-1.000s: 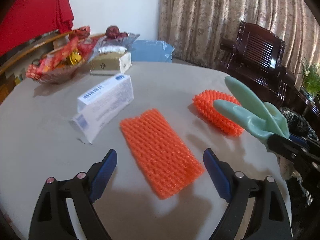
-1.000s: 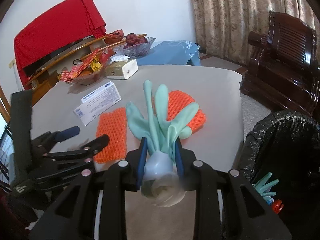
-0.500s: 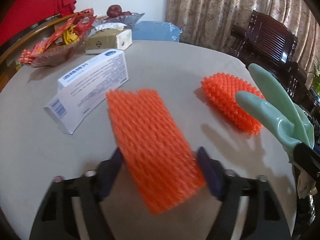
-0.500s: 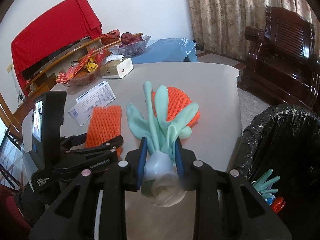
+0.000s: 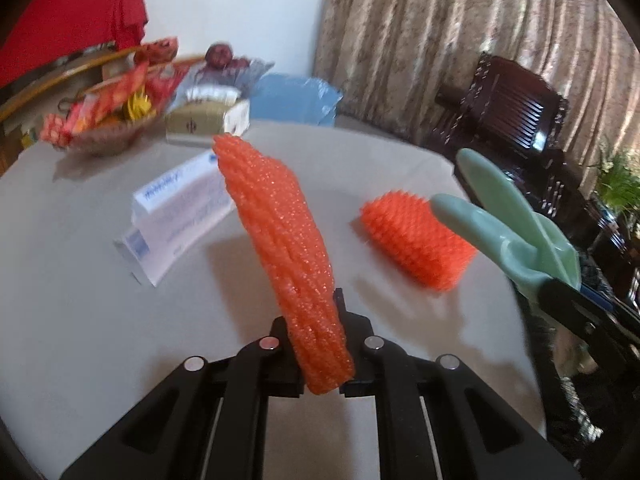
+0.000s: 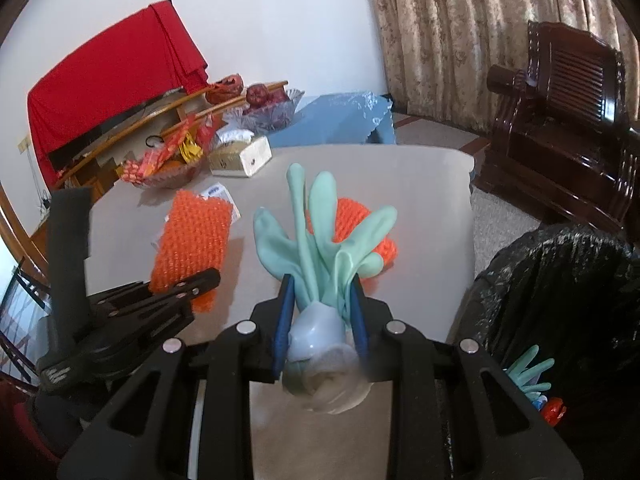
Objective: Collect trash
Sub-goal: 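Carry the orange net and glove over the bin and open both tools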
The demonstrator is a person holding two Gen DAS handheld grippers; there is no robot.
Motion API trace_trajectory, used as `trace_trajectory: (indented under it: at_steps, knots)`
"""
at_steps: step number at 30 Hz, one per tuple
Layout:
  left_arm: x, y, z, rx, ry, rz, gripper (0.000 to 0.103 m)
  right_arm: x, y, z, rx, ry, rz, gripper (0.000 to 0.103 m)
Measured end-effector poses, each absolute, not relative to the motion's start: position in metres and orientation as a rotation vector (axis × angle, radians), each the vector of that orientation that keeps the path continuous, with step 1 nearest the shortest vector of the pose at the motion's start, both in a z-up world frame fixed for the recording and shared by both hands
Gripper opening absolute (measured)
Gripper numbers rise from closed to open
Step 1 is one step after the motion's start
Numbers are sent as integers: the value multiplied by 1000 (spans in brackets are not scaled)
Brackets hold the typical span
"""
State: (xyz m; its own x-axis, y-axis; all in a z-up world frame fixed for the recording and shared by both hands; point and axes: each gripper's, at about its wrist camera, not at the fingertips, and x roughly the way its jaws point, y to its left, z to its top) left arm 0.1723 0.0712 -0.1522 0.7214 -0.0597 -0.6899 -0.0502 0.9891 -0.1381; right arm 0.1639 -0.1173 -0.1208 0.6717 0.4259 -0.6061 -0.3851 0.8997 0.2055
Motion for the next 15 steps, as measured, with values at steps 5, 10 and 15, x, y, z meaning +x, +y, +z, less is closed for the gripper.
trace_trajectory:
  at_steps: [5, 10, 15]
  knots:
    - [157, 58, -124, -105, 716, -45, 10, 155, -125, -98, 75, 652, 460, 26]
    - [150, 42, -105, -93, 684, -103, 10, 145, -137, -78, 73, 611, 448, 26]
    - [148, 20, -92, -79, 658, -163, 10, 136, -161, -63, 81, 572, 405, 26]
